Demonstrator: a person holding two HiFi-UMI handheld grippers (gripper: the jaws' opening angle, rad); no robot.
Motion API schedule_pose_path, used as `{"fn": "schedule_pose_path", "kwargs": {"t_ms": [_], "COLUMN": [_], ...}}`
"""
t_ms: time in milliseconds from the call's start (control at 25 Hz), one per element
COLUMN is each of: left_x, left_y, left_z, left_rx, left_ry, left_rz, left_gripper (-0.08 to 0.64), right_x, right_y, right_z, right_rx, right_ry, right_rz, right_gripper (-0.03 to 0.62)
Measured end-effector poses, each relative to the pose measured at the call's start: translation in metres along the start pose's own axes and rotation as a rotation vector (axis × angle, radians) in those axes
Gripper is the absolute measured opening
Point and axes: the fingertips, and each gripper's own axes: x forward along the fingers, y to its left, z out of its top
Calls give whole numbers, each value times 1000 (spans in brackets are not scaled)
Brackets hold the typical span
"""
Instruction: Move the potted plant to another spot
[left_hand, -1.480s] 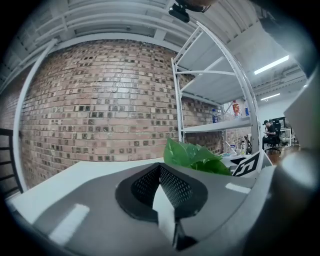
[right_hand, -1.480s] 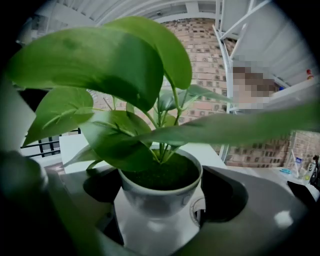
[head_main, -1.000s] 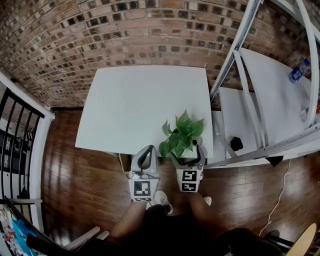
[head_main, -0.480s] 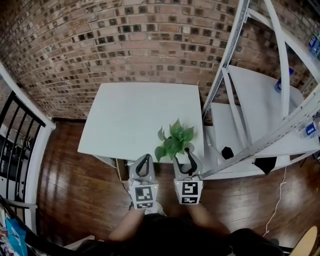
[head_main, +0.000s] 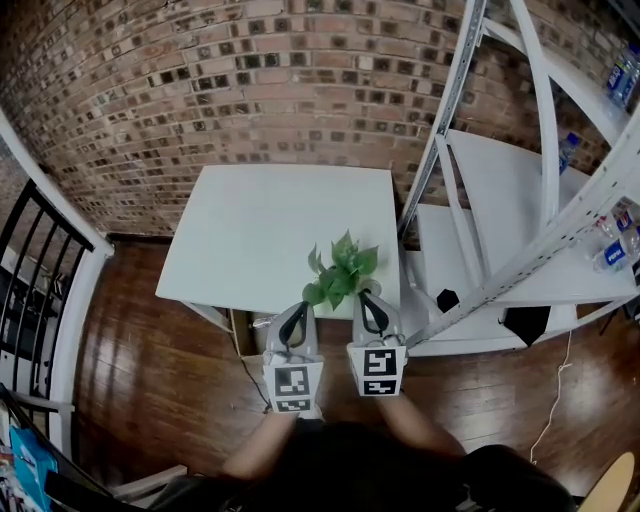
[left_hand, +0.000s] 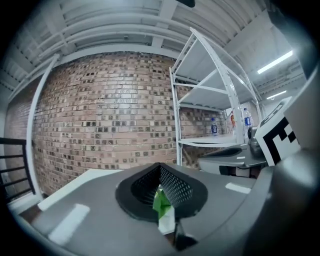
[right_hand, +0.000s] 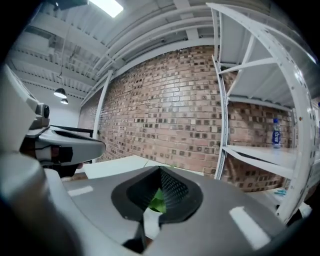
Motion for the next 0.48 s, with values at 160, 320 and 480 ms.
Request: {"fn": "schedule_pose_path", "kwargs": {"t_ms": [160, 320, 480], "left_x": [2, -2, -4], "left_y": [-12, -19, -25], "left_z": [7, 9, 10], "left_rx": [-23, -21, -11], "left_ry": [-5, -9, -13], "left_rz": [-18, -22, -23], "left_gripper": [14, 14, 14], "right_x": [-7, -16, -23], "right_y": [-8, -8, -5], "right_z": [8, 10, 13], "right_rx": [12, 4, -13], "right_ry": [-14, -17, -23], "right_rz": [2, 3, 11], "right_gripper": [2, 2, 2]}}
